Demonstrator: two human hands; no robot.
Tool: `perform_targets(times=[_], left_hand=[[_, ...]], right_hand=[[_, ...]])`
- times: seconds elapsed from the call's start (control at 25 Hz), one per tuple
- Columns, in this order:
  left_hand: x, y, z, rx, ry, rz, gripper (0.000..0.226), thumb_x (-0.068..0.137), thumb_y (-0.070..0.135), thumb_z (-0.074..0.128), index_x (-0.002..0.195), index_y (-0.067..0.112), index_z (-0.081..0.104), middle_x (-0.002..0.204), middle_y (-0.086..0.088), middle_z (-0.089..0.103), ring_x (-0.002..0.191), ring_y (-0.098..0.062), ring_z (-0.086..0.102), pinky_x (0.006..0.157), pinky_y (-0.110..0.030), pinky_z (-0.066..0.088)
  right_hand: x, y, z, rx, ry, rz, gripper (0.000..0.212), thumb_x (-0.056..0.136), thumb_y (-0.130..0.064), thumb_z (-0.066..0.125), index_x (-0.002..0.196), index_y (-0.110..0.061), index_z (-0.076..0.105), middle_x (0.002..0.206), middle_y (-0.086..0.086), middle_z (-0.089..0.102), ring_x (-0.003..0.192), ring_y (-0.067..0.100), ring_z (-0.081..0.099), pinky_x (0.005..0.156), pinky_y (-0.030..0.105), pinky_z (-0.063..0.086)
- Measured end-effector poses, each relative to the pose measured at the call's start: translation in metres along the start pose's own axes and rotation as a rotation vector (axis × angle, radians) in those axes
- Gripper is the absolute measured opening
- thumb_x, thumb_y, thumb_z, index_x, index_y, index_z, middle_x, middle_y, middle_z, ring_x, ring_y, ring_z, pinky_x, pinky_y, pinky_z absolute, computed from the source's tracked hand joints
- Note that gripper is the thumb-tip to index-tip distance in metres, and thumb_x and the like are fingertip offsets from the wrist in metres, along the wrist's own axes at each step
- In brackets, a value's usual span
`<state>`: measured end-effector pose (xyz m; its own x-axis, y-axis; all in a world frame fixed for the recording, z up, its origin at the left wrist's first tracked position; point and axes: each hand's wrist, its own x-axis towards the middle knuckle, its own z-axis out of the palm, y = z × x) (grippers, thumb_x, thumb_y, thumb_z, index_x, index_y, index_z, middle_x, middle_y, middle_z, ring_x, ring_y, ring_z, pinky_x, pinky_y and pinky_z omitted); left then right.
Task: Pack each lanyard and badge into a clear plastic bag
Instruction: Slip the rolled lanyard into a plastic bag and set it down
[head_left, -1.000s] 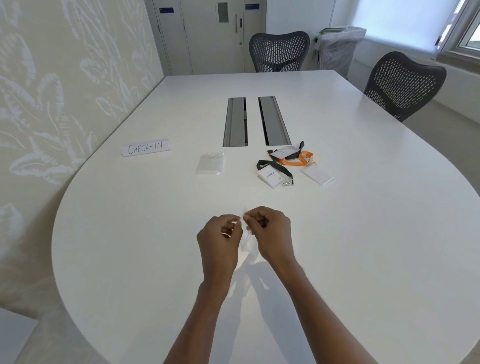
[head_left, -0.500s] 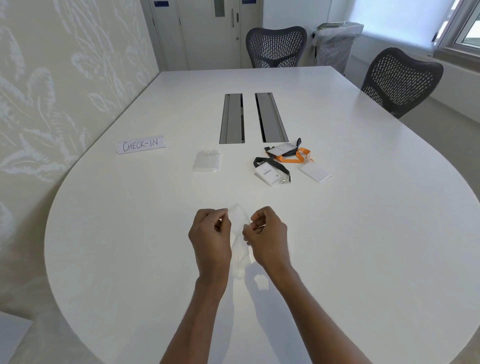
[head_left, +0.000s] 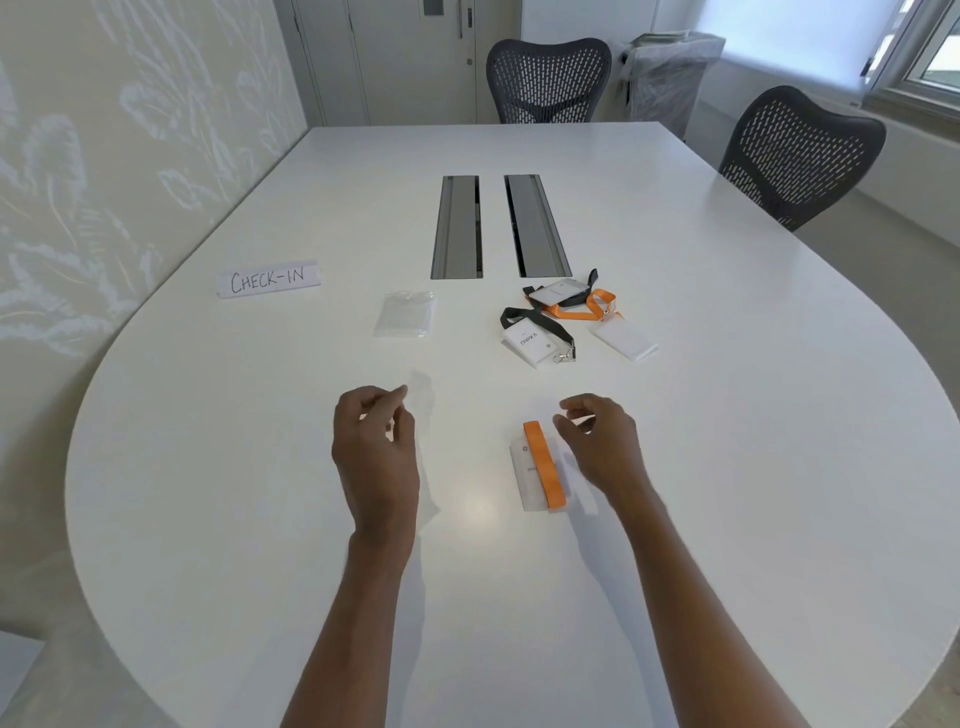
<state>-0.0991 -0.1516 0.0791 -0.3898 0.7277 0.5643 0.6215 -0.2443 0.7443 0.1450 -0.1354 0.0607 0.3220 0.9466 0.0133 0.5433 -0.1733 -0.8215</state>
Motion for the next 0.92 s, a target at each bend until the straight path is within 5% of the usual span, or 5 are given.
perform_targets(times=[0.24,0.4,0.56,0.76,0.92], left_hand=[[-0.018,-0.001,0.020,0.135,-0.296,-0.019,0.026,0.093,-0.008,0.068,0.111,0.005,0.080,0.102,-0.001,0.061,0.091,-0.019,0.061,0.081,-0.027,0.051],[-0.024,-0.001,0.029,0.090,-0.380,-0.083,0.022,0.095,-0.005,0.068,0.109,0.006,0.081,0.097,-0.002,0.063,0.085,-0.020,0.065,0.080,-0.033,0.057],[-0.021,-0.006,0.033,0.056,-0.360,-0.136,0.020,0.092,-0.007,0.071,0.104,0.005,0.082,0.092,-0.002,0.069,0.076,-0.015,0.064,0.075,-0.021,0.050],[-0.010,-0.009,0.038,0.019,-0.346,-0.258,0.018,0.091,-0.004,0.072,0.104,0.003,0.082,0.097,-0.007,0.079,0.081,-0.016,0.070,0.076,-0.012,0.049],[0.000,-0.007,0.044,0.004,-0.350,-0.337,0.013,0.092,0.000,0.073,0.100,0.002,0.083,0.093,-0.007,0.081,0.079,-0.017,0.072,0.072,-0.008,0.047]], right_hand=[[0.014,0.017,0.018,-0.127,-0.276,0.090,0.050,0.093,-0.031,0.079,0.138,-0.014,0.064,0.127,0.009,0.062,0.108,0.021,0.058,0.093,0.034,0.048],[0.015,0.016,0.025,-0.075,-0.262,0.109,0.035,0.090,-0.027,0.081,0.120,-0.013,0.069,0.112,0.005,0.068,0.099,0.022,0.061,0.083,0.033,0.051],[0.010,0.011,0.020,0.118,-0.254,0.182,0.024,0.088,-0.024,0.081,0.105,-0.016,0.065,0.097,0.005,0.070,0.080,0.019,0.064,0.064,0.027,0.046],[-0.007,-0.012,0.011,0.173,-0.197,0.074,0.028,0.089,-0.018,0.076,0.113,-0.028,0.067,0.097,0.000,0.068,0.080,0.015,0.063,0.064,0.026,0.048],[-0.017,-0.036,0.005,0.213,-0.045,-0.015,0.011,0.087,-0.013,0.071,0.091,-0.023,0.070,0.093,-0.002,0.071,0.070,0.010,0.057,0.063,0.023,0.044]])
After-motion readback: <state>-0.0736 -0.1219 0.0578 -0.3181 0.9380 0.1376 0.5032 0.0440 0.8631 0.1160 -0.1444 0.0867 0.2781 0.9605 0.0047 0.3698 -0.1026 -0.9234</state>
